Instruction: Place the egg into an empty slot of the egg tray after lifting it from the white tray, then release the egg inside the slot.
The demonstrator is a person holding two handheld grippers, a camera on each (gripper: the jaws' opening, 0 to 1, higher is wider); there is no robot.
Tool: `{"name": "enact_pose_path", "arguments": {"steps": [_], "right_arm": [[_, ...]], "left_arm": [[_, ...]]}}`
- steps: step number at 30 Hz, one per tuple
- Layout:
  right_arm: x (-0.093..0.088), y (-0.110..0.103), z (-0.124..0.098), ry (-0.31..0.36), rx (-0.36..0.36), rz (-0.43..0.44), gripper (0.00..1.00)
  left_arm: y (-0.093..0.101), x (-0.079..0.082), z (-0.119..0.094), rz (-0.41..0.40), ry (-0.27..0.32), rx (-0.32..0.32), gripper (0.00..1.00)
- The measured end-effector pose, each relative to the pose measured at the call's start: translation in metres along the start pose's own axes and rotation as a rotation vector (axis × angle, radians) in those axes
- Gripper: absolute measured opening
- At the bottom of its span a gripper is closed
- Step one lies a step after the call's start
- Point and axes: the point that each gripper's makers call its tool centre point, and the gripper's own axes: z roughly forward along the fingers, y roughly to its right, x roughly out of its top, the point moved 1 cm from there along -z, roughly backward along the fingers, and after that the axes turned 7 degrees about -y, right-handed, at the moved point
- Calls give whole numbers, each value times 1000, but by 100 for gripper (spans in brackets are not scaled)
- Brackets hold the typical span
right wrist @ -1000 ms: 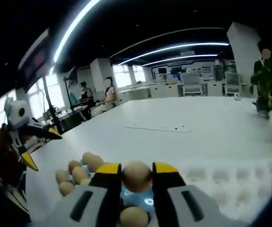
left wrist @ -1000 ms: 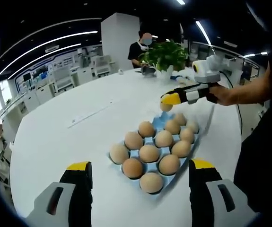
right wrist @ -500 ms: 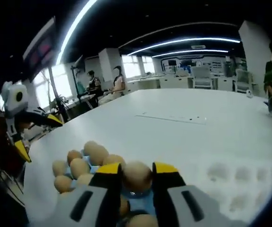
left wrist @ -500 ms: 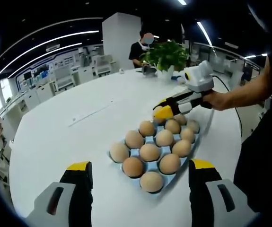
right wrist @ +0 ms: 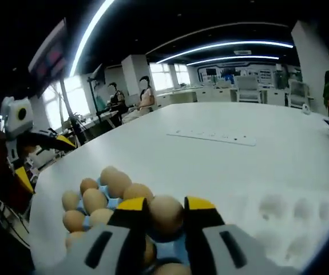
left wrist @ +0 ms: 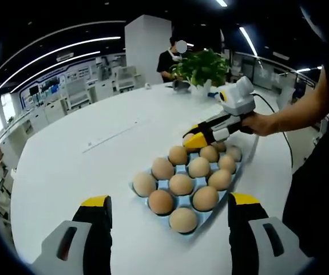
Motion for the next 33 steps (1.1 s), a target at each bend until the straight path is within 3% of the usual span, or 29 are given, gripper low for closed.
{"name": "enact_pose_path", "arguments": {"steps": [7,8,18,33], "right_arm": [[-4,1,1,-28,32,62,25],[-8,-1,1,-49,48,119,25],[-8,-3,-1,-61,72,62,25],[-8,-6,-5,-64,85,56,24]], "left_arm": [[1,0,0,0,1,0,84],[1,0,0,1,1,0,84],[4,1,-2,1,7,0,84],[8,3,-5,11,8,-1,84]]}}
